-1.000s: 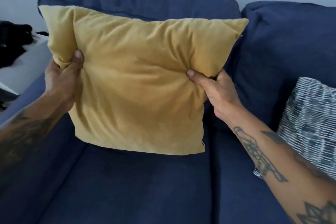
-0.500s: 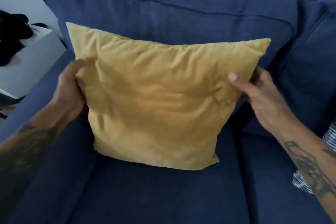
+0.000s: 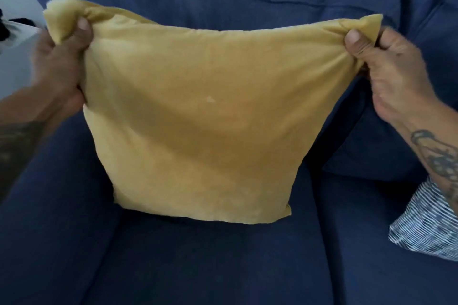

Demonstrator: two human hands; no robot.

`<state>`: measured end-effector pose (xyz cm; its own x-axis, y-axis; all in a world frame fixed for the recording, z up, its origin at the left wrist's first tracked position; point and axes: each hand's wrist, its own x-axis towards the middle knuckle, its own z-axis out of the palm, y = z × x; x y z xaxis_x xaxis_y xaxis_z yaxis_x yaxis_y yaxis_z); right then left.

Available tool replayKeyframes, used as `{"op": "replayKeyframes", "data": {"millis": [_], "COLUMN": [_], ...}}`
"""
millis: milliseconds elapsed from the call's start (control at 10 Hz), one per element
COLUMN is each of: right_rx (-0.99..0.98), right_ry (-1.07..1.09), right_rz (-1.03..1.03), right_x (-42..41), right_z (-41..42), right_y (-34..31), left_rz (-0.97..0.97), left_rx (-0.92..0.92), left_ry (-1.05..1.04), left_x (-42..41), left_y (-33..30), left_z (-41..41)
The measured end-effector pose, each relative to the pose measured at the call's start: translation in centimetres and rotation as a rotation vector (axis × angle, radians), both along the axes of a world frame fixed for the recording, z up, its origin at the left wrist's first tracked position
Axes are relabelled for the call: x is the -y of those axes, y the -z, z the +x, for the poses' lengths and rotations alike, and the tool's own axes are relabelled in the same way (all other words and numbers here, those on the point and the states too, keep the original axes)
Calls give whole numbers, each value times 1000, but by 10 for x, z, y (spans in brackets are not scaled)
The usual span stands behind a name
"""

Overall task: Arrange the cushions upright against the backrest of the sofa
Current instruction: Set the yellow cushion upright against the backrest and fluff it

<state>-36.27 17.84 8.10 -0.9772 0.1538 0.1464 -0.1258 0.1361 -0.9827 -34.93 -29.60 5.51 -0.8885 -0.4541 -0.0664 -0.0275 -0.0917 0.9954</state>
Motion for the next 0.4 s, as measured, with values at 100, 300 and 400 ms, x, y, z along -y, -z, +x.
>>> {"op": "replayKeyframes", "data": {"millis": [100, 300, 400], "right_rx": [67, 367, 565], "right_ry": [12, -157, -362], "right_rz": [-30, -266, -79], "right_x": [5, 20, 51], "right_z": [6, 59, 108], "right_y": [18, 39, 77], "left_rz": [-9, 51, 33], "left_rx": [27, 131, 187], "left_ry": [-33, -5, -70], "left_x": [-7, -35, -56], "left_y": [13, 22, 37], "left_z": [3, 56, 95]}}
